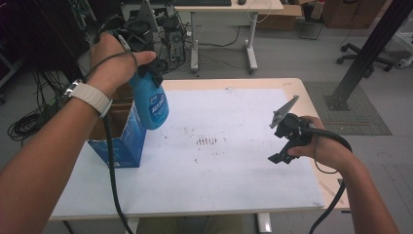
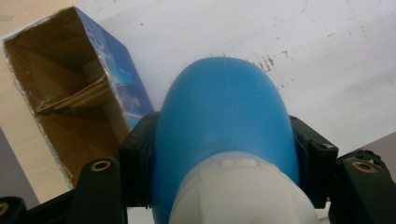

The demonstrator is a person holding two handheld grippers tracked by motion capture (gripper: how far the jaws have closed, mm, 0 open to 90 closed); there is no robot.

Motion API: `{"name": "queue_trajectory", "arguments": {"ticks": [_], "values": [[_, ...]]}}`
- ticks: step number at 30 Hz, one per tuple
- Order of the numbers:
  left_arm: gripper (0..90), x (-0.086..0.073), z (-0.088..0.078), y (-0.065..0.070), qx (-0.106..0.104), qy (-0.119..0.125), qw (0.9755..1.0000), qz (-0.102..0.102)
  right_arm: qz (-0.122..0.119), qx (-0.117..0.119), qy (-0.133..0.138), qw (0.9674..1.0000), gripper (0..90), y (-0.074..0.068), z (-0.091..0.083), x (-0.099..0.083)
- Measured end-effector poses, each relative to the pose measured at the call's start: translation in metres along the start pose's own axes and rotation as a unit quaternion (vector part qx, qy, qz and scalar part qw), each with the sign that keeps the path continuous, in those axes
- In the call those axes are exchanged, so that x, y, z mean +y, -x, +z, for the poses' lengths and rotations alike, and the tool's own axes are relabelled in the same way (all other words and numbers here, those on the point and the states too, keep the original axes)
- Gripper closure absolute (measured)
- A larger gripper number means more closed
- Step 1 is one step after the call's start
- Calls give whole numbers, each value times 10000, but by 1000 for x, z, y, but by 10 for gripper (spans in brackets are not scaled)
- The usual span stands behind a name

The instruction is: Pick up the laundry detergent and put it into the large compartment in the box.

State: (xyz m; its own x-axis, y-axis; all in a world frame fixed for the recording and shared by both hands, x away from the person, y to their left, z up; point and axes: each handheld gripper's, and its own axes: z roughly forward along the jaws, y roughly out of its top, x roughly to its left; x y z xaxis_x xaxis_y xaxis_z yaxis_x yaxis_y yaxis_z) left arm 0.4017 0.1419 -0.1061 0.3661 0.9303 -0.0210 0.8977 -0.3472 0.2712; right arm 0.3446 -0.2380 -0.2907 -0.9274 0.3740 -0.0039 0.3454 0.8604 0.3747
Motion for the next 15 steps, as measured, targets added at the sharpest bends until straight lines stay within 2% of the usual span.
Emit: {"name": "queue_trajectory", "arguments": {"ticks": [15], "values": [[373, -5, -20, -24, 120, 104, 9993, -324, -11, -15, 20, 10000, 97, 1, 0, 1]]}}
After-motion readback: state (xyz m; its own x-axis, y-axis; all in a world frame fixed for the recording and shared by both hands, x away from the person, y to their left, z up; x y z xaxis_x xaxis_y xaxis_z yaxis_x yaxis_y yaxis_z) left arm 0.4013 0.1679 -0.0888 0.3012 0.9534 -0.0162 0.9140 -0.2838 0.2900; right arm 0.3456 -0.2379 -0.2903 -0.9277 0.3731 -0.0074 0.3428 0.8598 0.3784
